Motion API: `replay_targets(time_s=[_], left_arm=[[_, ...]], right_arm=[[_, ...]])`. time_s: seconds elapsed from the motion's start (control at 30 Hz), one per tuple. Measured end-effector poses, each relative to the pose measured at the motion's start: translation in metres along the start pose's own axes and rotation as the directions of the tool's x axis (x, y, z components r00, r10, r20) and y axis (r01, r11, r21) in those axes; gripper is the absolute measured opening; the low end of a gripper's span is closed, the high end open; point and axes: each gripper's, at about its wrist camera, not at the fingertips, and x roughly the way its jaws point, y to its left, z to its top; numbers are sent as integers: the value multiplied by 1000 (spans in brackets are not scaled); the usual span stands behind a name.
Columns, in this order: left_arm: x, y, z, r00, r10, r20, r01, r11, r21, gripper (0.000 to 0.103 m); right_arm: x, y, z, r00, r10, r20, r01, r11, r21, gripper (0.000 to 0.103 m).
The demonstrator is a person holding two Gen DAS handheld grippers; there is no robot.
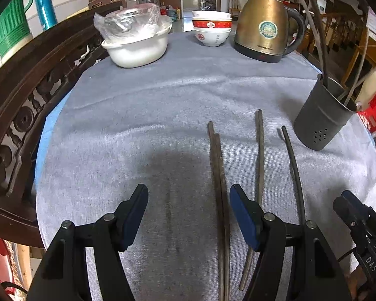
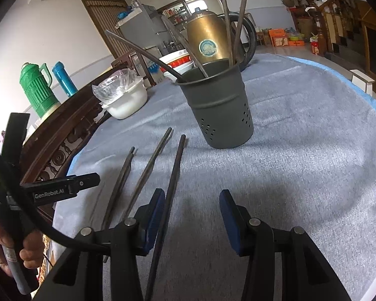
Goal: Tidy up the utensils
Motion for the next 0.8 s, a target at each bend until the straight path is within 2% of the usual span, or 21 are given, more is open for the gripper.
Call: replay_targets(time_s=[0.4, 0.47, 0.57, 0.8], left_arm=[[15, 31, 1, 997, -82, -15, 81, 995, -57, 68], [18, 34, 1, 994, -108, -21, 106, 992, -64, 68], [24, 35, -1, 989, -143, -38, 140, 987, -75, 68], [31, 27, -1, 986, -158, -49, 156, 987, -46, 68]], right_arm=[[22, 25, 16, 997, -59, -43, 56, 997, -61, 49], [28, 30, 18, 996, -64, -61, 60, 996, -70, 42], [41, 37, 17, 992, -72, -103, 64, 995, -79, 40], [59, 36, 7, 984, -93, -150, 81, 993, -81, 40]])
